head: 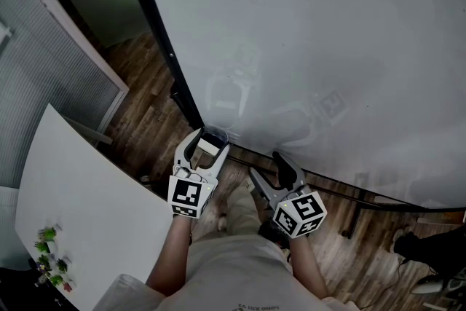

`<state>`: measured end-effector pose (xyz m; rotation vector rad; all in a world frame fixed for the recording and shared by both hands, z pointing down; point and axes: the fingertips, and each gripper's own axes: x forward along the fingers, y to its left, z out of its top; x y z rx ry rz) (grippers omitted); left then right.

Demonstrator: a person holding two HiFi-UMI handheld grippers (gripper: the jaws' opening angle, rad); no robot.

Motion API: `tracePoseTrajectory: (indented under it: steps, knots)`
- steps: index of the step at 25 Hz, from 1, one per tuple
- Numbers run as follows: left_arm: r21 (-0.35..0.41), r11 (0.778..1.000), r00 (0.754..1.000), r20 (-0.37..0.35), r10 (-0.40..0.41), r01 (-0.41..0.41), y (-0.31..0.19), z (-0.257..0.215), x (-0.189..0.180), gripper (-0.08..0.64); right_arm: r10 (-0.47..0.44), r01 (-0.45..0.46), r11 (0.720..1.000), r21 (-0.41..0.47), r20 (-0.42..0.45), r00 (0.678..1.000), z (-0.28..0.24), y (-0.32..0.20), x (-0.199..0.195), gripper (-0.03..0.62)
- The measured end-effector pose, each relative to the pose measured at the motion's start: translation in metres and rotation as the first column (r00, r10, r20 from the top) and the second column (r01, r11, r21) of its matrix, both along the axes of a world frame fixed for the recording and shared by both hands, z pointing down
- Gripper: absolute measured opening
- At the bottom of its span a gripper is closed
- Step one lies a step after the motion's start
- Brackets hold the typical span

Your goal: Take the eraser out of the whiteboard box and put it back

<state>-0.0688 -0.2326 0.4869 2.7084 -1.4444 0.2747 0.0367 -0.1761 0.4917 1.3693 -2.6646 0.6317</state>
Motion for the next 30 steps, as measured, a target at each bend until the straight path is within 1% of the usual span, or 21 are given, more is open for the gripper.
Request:
tracePoseTrajectory:
  steps: [9, 22, 30]
  knots:
    - [0.009, 1.0, 1.0, -0.002, -0.019, 0.019, -0.0011, 0.0009, -0.0017, 0.268, 0.003, -0.003, 1.0, -0.001, -0.001, 1.0, 0.0007, -0.0002, 0.001, 0.298]
    - [-0.007, 1.0, 1.0, 0.01, -0.027, 0.027, -0.0036, 0.0047, -0.0045, 0.267, 0.009, -0.009, 1.0, 0.004, 0.002, 1.0, -0.0013, -0.0003, 0.0046, 0.291]
    - [0.009, 1.0, 1.0, 0.01, -0.028, 0.028, -0.0025, -0.0026, -0.0039, 0.267, 0.01, -0.01, 1.0, 0.009, 0.002, 1.0, -0.0042, 0.0017, 0.0051, 0.29]
